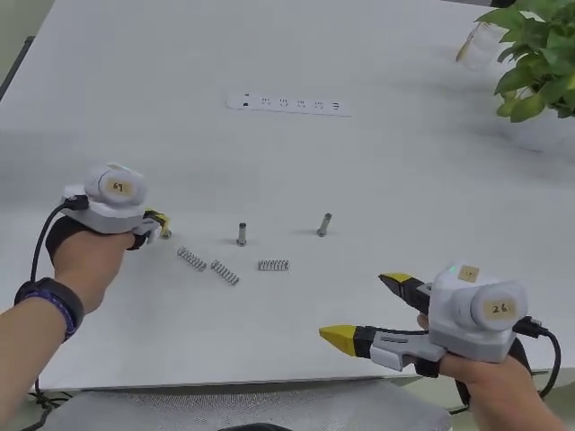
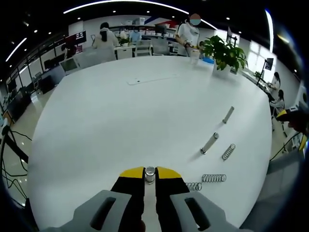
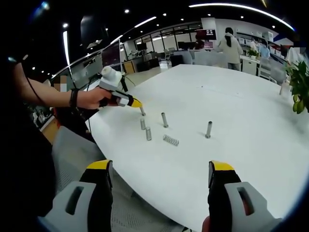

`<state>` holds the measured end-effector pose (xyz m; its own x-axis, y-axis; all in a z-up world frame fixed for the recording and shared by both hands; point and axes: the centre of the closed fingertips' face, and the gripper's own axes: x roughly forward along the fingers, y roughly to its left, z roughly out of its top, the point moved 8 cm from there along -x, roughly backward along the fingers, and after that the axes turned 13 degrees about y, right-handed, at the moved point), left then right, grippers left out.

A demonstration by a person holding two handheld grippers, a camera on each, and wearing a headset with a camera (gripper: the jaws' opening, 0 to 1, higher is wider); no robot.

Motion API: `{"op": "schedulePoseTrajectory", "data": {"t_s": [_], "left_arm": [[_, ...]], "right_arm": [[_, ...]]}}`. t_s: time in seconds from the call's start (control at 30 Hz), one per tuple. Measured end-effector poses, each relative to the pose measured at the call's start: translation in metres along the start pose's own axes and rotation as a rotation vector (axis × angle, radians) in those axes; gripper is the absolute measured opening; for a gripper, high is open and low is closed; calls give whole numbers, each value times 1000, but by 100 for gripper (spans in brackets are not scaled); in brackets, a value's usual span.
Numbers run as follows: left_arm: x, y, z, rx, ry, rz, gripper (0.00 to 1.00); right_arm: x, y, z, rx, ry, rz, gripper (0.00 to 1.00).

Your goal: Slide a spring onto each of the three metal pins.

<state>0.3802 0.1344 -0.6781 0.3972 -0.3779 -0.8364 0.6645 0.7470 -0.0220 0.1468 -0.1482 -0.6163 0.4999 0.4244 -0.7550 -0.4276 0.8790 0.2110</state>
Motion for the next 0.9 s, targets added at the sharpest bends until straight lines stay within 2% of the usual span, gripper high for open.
{"op": "schedulePoseTrajectory", "data": {"t_s": [0.3, 0.6, 0.9], "left_arm": [[0, -6, -8, 7, 10, -1, 0], [-1, -6, -10, 21, -9, 11, 0], [5, -8, -19, 31, 24, 10, 0]], "right_arm": [[0, 1, -1, 0, 1, 1, 80], [-1, 1, -3, 4, 3, 1, 80], [-1, 0, -2, 8, -4, -4, 79]]}}
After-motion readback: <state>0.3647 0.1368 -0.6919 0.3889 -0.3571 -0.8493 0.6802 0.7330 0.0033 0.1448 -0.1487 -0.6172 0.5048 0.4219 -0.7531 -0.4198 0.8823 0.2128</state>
